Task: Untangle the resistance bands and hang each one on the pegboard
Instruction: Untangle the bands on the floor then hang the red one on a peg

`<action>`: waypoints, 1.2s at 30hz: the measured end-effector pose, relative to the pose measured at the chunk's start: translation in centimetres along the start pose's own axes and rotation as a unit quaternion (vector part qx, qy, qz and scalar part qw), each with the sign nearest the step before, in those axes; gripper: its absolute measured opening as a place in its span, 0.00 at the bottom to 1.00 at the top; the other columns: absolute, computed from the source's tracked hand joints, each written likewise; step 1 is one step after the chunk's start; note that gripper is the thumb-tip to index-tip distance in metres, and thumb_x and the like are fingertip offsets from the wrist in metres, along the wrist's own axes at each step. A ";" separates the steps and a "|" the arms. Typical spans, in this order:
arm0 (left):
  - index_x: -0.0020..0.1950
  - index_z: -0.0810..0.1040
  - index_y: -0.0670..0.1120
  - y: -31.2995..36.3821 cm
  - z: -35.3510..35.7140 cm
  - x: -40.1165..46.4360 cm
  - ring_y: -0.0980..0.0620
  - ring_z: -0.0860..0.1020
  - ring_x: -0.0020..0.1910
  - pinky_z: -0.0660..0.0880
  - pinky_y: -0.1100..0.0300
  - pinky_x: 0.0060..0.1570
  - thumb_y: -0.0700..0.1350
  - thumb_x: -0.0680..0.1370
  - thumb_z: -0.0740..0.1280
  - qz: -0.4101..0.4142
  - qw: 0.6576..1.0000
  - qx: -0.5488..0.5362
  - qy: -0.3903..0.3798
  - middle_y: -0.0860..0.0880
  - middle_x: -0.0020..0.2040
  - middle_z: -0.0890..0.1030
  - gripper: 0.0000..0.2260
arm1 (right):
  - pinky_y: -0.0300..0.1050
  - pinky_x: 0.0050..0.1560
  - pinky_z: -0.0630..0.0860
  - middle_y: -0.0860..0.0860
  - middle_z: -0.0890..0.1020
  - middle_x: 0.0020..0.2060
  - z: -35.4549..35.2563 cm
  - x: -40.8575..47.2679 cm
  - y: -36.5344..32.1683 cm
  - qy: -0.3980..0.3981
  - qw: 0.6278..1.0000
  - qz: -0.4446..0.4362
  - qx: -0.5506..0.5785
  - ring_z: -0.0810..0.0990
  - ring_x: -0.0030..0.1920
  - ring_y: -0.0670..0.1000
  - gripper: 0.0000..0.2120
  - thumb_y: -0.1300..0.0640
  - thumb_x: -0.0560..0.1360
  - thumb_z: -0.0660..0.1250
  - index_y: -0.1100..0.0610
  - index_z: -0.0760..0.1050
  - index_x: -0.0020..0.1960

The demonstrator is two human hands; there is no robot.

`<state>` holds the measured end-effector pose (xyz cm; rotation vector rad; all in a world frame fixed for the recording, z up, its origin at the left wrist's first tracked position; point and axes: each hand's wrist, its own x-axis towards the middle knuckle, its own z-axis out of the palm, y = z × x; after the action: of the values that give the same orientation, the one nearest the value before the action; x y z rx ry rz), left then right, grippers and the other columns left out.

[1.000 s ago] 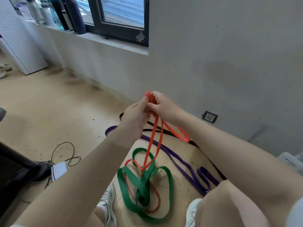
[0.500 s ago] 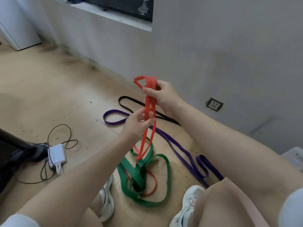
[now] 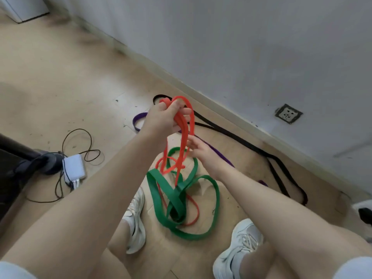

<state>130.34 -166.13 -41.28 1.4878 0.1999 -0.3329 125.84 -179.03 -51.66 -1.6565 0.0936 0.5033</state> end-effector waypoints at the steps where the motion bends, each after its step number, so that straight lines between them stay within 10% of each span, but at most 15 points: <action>1: 0.51 0.75 0.42 0.3 -0.2 0.0 0.52 0.83 0.42 0.81 0.60 0.43 0.46 0.81 0.59 -0.016 0.999 -0.028 0.006 0.47 0.43 0.83 0.09 | 0.43 0.66 0.62 0.45 0.70 0.68 0.4 0.1 0.2 0.004 0.999 0.005 -0.043 0.68 0.68 0.45 0.26 0.59 0.75 0.63 0.47 0.65 0.70; 8: 0.48 0.74 0.39 2.9 -3.2 0.2 0.53 0.83 0.32 0.78 0.62 0.30 0.44 0.82 0.56 -0.078 0.946 -0.308 0.066 0.46 0.33 0.84 0.11 | 0.44 0.57 0.74 0.48 0.81 0.52 2.1 0.6 -0.5 0.018 0.986 0.023 -0.162 0.78 0.52 0.45 0.09 0.54 0.79 0.59 0.54 0.75 0.57; 11: 0.58 0.72 0.36 2.5 -4.4 0.7 0.47 0.84 0.44 0.80 0.58 0.41 0.46 0.83 0.55 -0.059 0.920 -0.378 0.082 0.40 0.44 0.84 0.15 | 0.50 0.55 0.78 0.51 0.82 0.44 1.3 0.2 -2.1 0.076 0.990 -0.006 -0.120 0.81 0.48 0.50 0.06 0.54 0.80 0.59 0.53 0.74 0.49; 15: 0.74 0.56 0.37 0.6 -4.6 0.5 0.43 0.60 0.73 0.56 0.49 0.73 0.59 0.81 0.48 -0.085 0.971 -0.225 0.001 0.39 0.73 0.64 0.30 | 0.41 0.47 0.79 0.51 0.79 0.38 0.4 -1.0 -6.9 0.130 0.985 -0.087 -0.067 0.80 0.40 0.48 0.06 0.57 0.80 0.57 0.54 0.72 0.50; 21: 0.62 0.73 0.43 -0.6 -1.8 -2.5 0.48 0.78 0.58 0.69 0.52 0.65 0.58 0.81 0.47 -0.074 0.991 -0.058 -0.091 0.46 0.55 0.81 0.25 | 0.40 0.35 0.74 0.50 0.72 0.31 -1.0 -1.2 -14.7 0.130 0.976 -0.173 -0.025 0.71 0.29 0.45 0.10 0.59 0.82 0.53 0.57 0.73 0.51; 26: 0.62 0.73 0.51 -0.8 -0.4 -4.9 0.59 0.79 0.53 0.75 0.58 0.56 0.48 0.79 0.63 0.127 0.985 0.094 -0.069 0.54 0.54 0.81 0.12 | 0.42 0.31 0.75 0.53 0.74 0.33 -2.1 -2.5 -21.2 0.107 0.967 -0.220 0.070 0.75 0.27 0.46 0.08 0.59 0.81 0.55 0.61 0.72 0.51; 36: 0.54 0.77 0.51 0.0 1.2 -5.9 0.51 0.82 0.51 0.79 0.56 0.52 0.47 0.79 0.62 0.112 0.987 -0.075 -0.093 0.49 0.49 0.83 0.07 | 0.45 0.49 0.78 0.52 0.78 0.37 -3.0 -4.3 -17.4 0.095 0.979 -0.146 -0.107 0.78 0.38 0.47 0.09 0.58 0.80 0.59 0.58 0.75 0.57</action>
<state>124.69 -166.76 -39.19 1.3072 -0.0895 -0.2677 128.78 -180.13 -33.76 -1.8880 -0.0667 0.1344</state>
